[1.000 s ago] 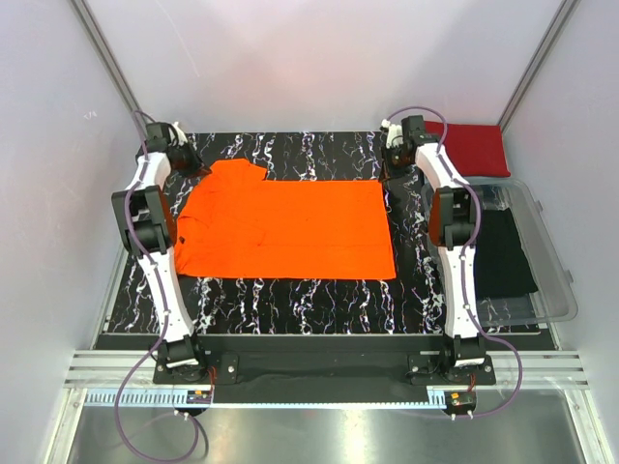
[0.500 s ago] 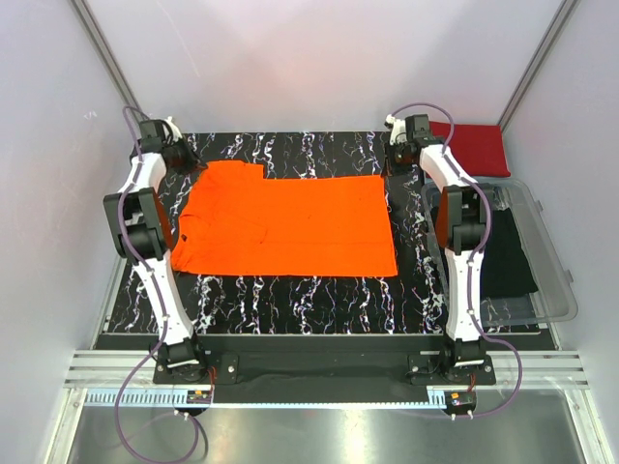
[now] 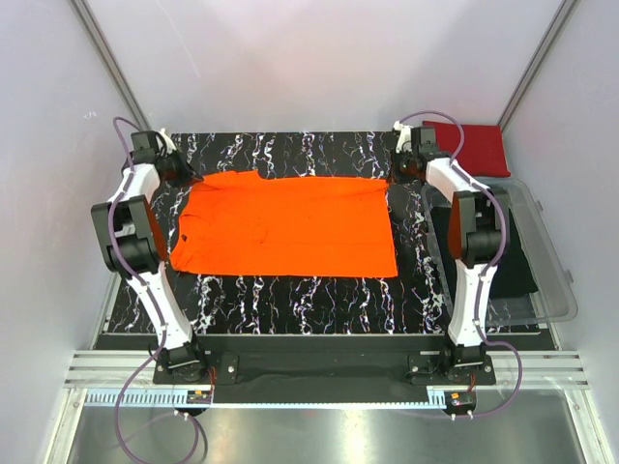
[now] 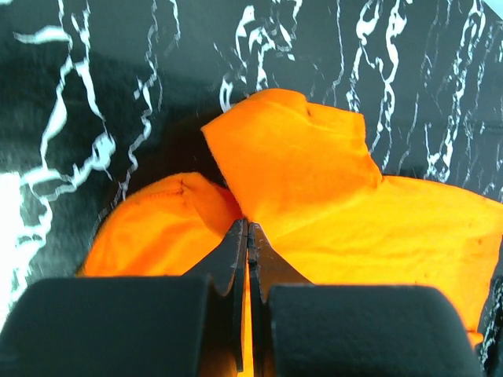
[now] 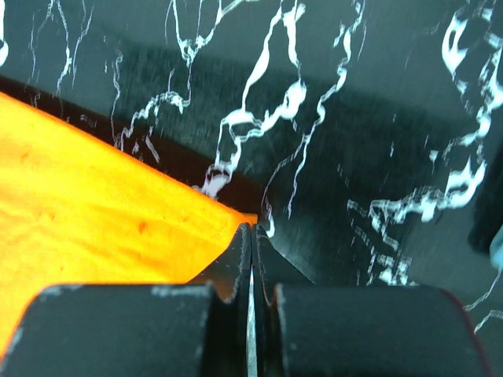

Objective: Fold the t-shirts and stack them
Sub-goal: Fold the tshirt

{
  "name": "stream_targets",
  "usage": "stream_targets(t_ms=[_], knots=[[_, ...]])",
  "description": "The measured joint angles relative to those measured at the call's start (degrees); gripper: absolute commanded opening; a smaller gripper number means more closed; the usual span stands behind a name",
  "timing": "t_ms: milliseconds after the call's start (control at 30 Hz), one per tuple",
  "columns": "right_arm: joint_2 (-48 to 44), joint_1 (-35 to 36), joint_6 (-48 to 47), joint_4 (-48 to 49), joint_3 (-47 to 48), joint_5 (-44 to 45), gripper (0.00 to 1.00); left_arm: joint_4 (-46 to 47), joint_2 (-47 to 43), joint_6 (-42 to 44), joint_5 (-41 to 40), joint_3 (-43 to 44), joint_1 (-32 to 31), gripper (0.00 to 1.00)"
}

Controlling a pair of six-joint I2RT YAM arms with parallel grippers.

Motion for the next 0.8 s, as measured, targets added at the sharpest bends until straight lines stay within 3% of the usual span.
stream_targets(t_ms=[800], knots=[[-18.6, 3.0, 6.4, 7.4, -24.6, 2.5, 0.0, 1.6, -18.1, -4.5, -1.3, -23.2, 3.1, 0.0]])
